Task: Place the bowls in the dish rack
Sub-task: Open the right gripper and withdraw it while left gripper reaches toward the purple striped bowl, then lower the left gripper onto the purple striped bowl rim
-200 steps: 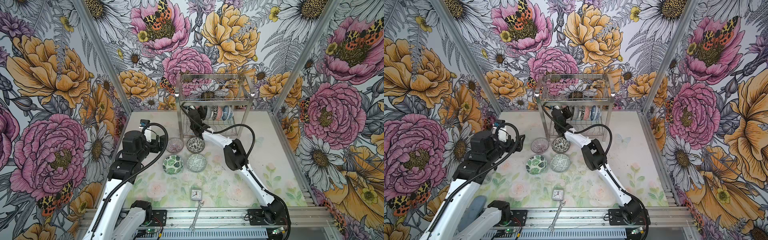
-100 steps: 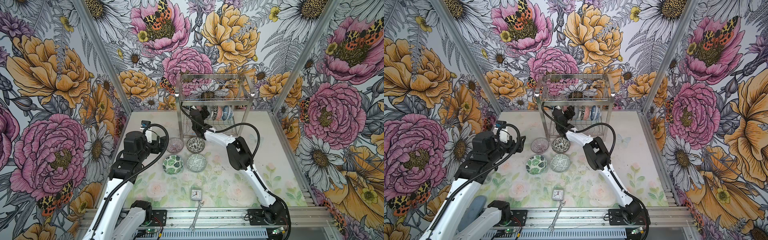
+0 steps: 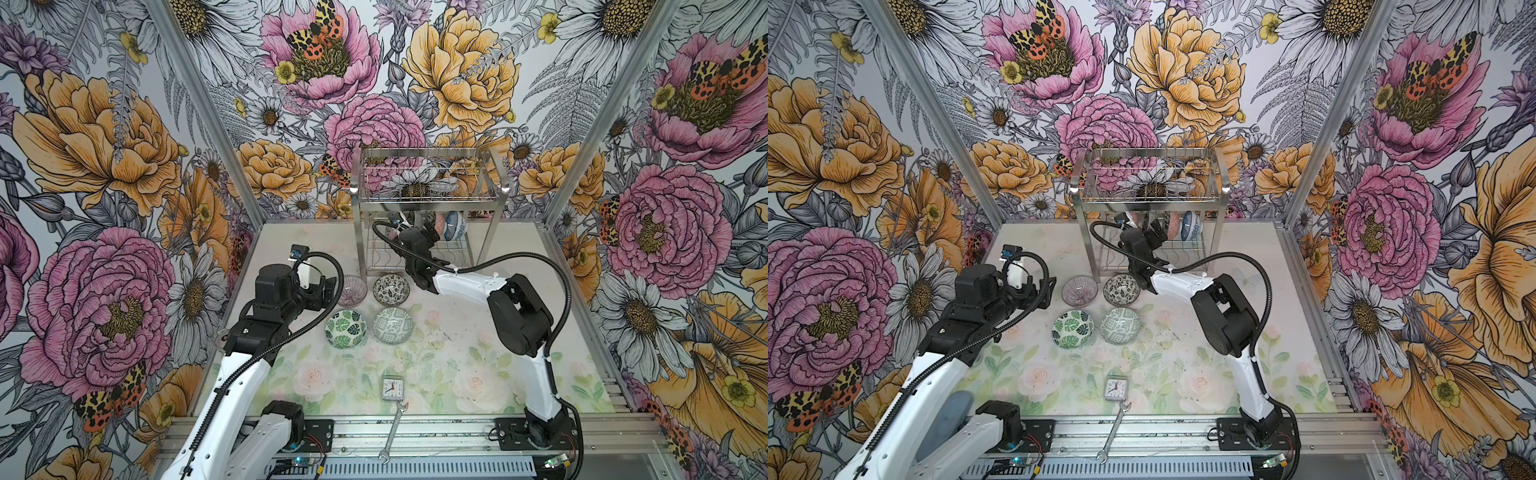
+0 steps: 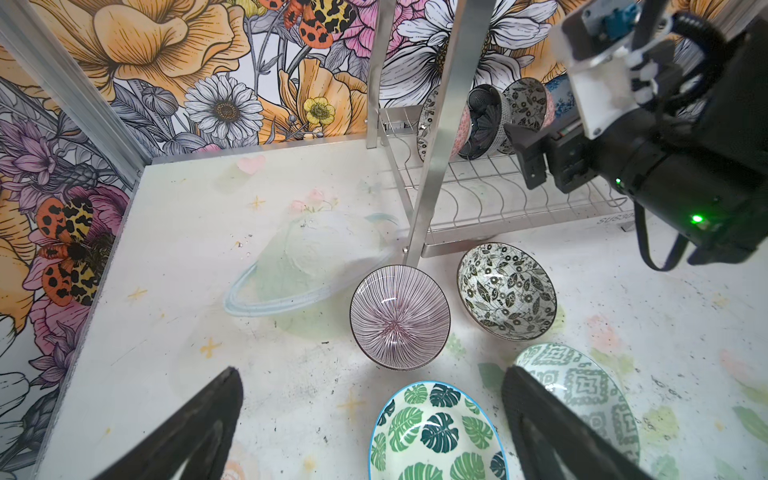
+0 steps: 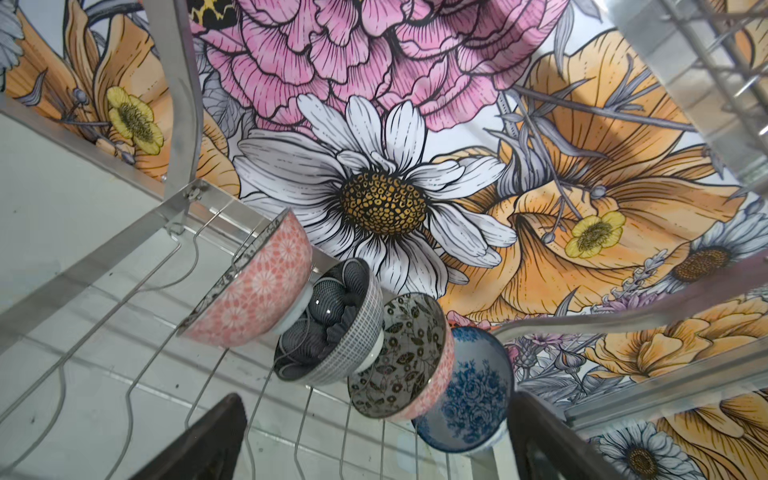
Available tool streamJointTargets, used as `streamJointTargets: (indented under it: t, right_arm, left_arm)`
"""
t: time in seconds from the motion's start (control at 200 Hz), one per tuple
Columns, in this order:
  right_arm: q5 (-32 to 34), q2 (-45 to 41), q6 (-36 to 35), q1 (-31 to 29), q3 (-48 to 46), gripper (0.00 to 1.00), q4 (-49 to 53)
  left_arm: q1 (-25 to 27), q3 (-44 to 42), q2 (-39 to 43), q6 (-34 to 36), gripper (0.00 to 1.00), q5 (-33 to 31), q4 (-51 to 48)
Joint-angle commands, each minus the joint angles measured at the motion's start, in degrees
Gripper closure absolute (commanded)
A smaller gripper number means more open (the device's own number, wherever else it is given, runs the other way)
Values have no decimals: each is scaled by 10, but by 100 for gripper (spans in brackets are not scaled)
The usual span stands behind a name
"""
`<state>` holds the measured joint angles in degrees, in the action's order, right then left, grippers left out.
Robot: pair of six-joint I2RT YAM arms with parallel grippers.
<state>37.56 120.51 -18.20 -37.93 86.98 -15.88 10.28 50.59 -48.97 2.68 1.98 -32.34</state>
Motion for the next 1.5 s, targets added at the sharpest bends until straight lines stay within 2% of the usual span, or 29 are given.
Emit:
streamJointTargets:
  t: [0.0,0.1,0.255,0.39,0.53,0.58,0.691,0.806,0.961,1.116,1.386,1.496]
  right_arm:
    - [-29,-55,44,-9,-48,0,-5]
    - [-27,-101,71,-19,-91,0,9]
    - [-25,-169,123,-30,-129,0,61]
    - [-67,-234,144,-31,-150,0,110]
    - [-129,-283,152,-26,-165,0,161]
    - [-133,-296,159,-24,-167,0,177]
    - [-163,-332,212,-3,-183,0,209]
    - [-208,-376,255,25,-201,0,238]
    - [-188,-412,259,28,-209,0,294]
    - [-171,-437,299,29,-235,0,320]
    - [-163,-434,350,29,-230,0,351]
    - [-171,-417,358,29,-220,0,358]
  left_arm:
    - [6,27,-9,-32,1,-5,-5]
    - [21,34,-1,-86,1,-42,-33]
    - [39,-5,24,-172,1,-93,-33]
    - [61,-27,12,-214,1,-136,-32]
    - [62,-24,-40,-228,1,-136,-29]
    - [61,-21,-65,-232,1,-136,-29]
    - [48,-20,-114,-250,1,-133,-22]
    - [23,-42,-150,-271,1,-88,24]
    - [9,-43,-218,-262,3,-71,66]
    - [3,-35,-278,-249,5,-62,101]
    - [-9,-16,-357,-244,7,-26,130]
    - [-10,-12,-379,-236,13,-20,135]
